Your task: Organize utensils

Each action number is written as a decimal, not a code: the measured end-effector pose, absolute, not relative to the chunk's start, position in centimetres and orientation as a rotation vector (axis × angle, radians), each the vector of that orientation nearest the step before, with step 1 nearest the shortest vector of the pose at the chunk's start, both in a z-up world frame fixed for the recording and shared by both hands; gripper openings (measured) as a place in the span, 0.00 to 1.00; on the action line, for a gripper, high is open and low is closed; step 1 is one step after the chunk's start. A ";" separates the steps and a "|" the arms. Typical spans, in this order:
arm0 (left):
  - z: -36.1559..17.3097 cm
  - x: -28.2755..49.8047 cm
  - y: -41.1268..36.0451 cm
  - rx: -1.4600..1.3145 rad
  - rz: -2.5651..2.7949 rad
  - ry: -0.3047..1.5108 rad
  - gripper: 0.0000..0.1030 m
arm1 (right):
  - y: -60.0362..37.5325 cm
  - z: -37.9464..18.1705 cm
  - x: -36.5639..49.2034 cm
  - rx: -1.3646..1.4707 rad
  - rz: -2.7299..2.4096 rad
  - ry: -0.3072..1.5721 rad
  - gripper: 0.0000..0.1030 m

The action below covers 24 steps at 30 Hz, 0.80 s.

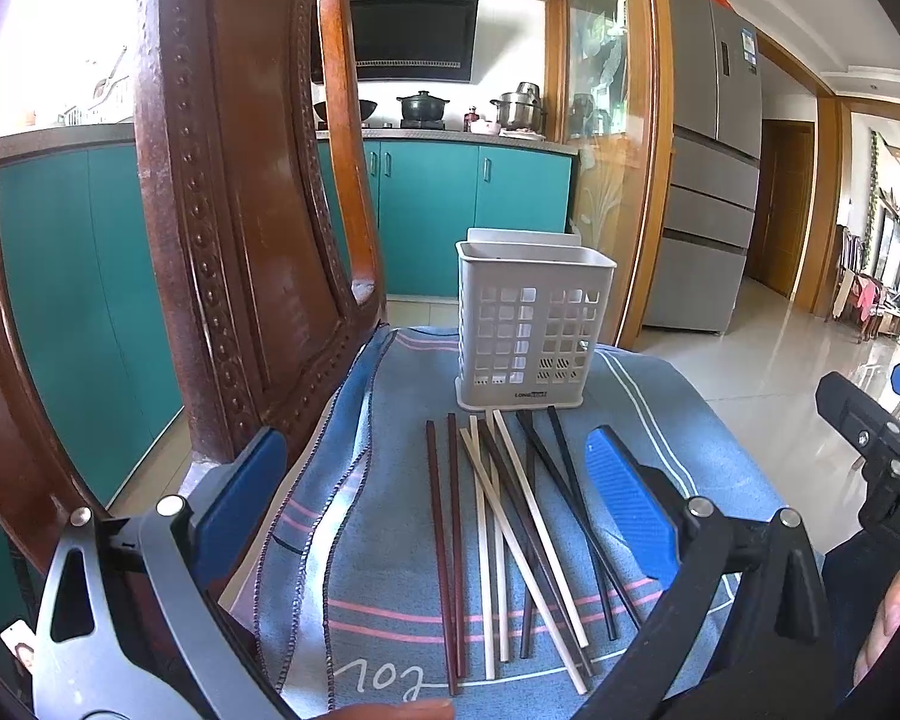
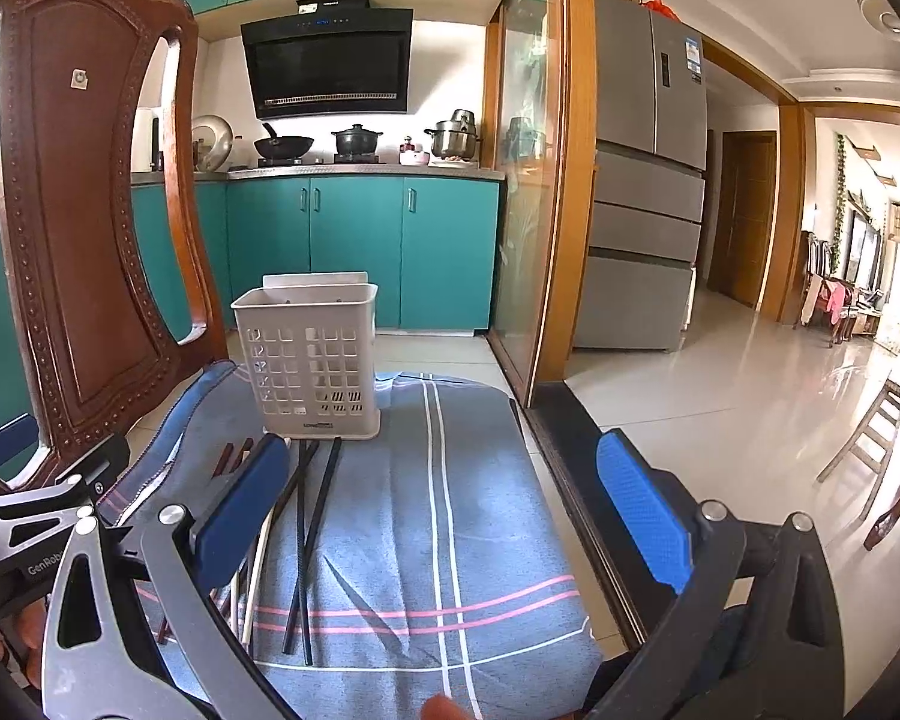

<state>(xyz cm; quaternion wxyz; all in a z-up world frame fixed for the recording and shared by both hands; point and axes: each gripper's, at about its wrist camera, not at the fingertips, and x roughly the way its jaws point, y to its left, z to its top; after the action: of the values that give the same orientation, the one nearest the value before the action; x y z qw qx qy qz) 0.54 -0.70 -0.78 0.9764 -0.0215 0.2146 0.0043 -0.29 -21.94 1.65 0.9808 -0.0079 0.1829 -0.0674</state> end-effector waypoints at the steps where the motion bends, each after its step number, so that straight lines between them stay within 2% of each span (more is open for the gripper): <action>1: -0.8 0.5 -0.8 -0.042 0.009 0.433 0.97 | -21.9 1.7 -0.2 -0.016 -0.135 0.369 0.98; 24: -0.9 0.6 -1.0 -0.038 0.006 0.438 0.97 | -22.0 1.2 -0.3 -0.015 -0.136 0.376 0.98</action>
<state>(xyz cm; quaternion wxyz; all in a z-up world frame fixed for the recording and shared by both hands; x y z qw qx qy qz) 0.55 -0.99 -0.87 0.9760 -0.0190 0.2170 0.0027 -0.25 -21.98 1.25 0.9801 -0.0075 0.1868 -0.0673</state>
